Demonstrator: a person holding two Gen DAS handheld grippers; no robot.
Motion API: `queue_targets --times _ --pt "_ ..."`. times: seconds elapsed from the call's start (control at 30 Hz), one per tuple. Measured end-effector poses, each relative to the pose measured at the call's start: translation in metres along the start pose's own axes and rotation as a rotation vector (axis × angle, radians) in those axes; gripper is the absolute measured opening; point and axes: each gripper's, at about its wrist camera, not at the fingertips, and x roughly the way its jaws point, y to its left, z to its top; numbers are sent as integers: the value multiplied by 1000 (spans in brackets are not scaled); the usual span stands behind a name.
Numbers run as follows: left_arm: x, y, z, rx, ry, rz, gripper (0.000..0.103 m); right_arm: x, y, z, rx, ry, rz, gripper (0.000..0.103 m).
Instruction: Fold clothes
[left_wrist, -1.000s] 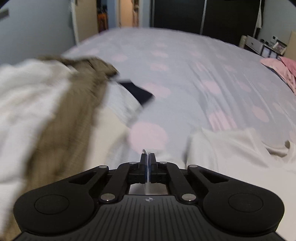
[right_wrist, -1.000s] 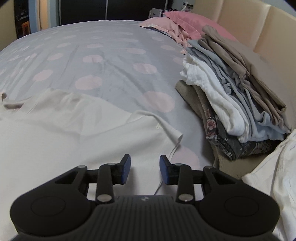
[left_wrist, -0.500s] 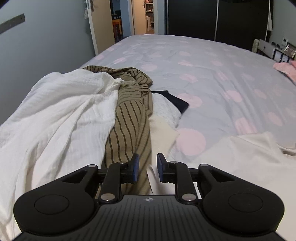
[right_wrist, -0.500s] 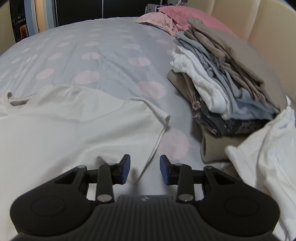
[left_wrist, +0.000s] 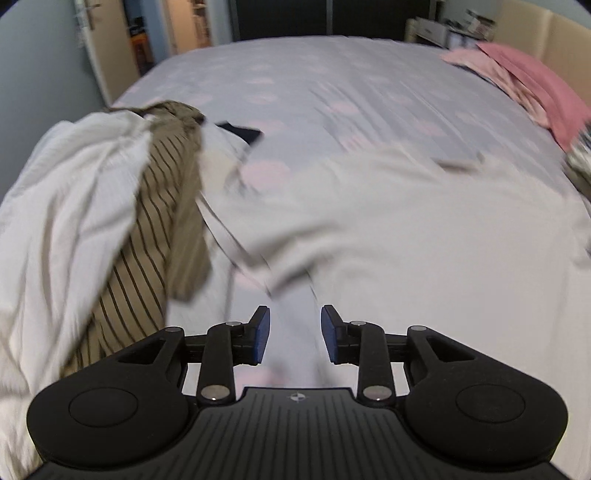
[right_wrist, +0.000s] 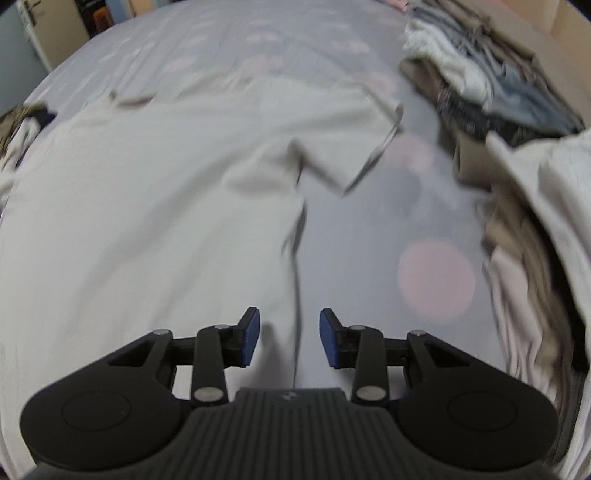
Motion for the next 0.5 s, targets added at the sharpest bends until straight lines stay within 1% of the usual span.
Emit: queue_targets --times 0.07,0.1,0.13,0.2,0.37,0.5 --pt "-6 -4 -18 24 24 -16 29 -6 6 -13 -22 4 7 39" --pt "-9 -5 -26 34 35 -18 31 -9 11 -19 -38 3 12 39" --pt "-13 -6 -34 43 43 -18 35 -13 16 -23 -58 -1 19 39" --pt "-20 -7 -50 61 58 -20 41 -18 29 -29 -93 -5 39 39" --pt "-39 -9 -88 76 107 -70 43 -27 68 -41 -182 -6 99 39" --pt "-52 -18 -125 136 172 -109 45 -33 99 -54 -267 3 135 39"
